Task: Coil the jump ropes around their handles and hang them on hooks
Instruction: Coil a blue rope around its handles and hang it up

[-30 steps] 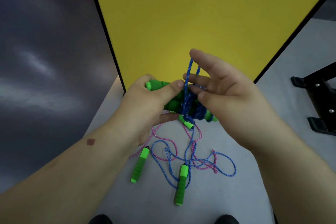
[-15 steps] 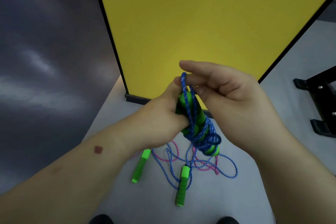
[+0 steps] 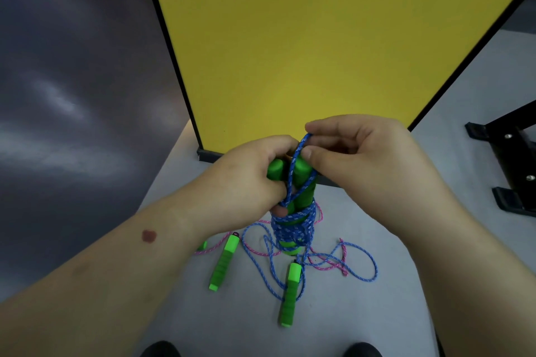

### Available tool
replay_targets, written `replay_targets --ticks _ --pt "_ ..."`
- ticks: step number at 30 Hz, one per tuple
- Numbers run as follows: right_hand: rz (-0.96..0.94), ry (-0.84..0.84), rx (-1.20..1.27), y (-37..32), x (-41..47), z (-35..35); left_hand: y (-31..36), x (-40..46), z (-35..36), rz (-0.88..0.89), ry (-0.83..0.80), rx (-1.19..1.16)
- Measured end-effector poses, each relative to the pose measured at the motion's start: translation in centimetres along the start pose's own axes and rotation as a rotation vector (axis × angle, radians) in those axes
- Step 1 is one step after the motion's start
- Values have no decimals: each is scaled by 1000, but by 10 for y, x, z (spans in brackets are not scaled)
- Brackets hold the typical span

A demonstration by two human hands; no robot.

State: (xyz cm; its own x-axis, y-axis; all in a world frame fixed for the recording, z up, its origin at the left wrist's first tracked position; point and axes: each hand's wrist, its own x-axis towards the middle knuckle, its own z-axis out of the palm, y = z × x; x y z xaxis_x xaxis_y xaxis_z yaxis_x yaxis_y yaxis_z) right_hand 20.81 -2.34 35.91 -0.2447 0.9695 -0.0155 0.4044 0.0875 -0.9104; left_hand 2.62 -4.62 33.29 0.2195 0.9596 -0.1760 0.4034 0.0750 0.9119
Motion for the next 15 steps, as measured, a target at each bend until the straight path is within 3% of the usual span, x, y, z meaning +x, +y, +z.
replay_targets --ticks 5,9,15 --pt "116 11 110 6 3 -3 -4 3 1 16 33 -67" --pt "171 -42 348 3 3 -4 4 -3 -1 63 -14 -200" --pt "122 -29 315 4 5 1 7 -3 10 158 208 -147"
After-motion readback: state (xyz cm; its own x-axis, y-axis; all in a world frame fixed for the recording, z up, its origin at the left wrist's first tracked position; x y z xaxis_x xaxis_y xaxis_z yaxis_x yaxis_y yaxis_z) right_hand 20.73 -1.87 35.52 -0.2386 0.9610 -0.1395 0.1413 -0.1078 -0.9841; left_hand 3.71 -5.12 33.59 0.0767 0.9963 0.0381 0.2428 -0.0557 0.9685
